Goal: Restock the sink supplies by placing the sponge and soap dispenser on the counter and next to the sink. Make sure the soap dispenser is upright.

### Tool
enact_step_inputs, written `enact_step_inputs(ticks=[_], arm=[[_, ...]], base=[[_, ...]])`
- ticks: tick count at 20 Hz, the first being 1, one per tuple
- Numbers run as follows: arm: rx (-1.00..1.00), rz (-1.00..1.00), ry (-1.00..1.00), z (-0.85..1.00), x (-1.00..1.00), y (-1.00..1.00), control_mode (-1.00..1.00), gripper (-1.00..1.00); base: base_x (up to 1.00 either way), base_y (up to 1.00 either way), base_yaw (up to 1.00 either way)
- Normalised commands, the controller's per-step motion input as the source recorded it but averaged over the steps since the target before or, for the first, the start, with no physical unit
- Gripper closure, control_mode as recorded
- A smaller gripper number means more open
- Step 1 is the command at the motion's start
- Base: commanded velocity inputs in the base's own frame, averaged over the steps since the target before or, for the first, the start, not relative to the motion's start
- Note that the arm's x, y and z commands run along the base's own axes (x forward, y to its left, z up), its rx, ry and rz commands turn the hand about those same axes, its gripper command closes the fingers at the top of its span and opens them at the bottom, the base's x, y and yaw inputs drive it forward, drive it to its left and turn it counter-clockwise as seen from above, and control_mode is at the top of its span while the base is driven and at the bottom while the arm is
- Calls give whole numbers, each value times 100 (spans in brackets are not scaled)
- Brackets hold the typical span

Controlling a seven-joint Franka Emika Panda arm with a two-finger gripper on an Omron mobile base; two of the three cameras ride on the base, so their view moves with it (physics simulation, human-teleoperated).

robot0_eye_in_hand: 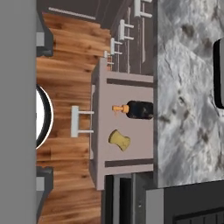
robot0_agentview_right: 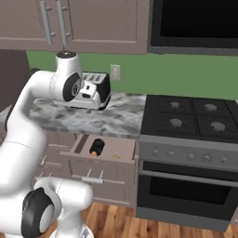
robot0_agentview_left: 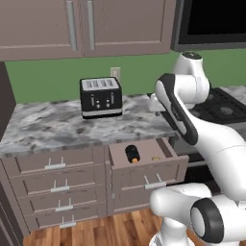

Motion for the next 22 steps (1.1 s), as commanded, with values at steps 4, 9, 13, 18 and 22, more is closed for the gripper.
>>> enact_step_inputs(ticks=[4,9,13,18,22], arm=[[7,0,26,-97,54,-22,-100,-100],[3,0,30,-100,78,-1,-100,-100],[1,0,23,-100,72,0,-100,-100],[3,0,2,-99,37,0,-100,-100],[2,0,-3,-82,18,0,-100,-100]], base=[[0,0,0],[0,0,0],[0,0,0],[0,0,0],[0,0,0]])
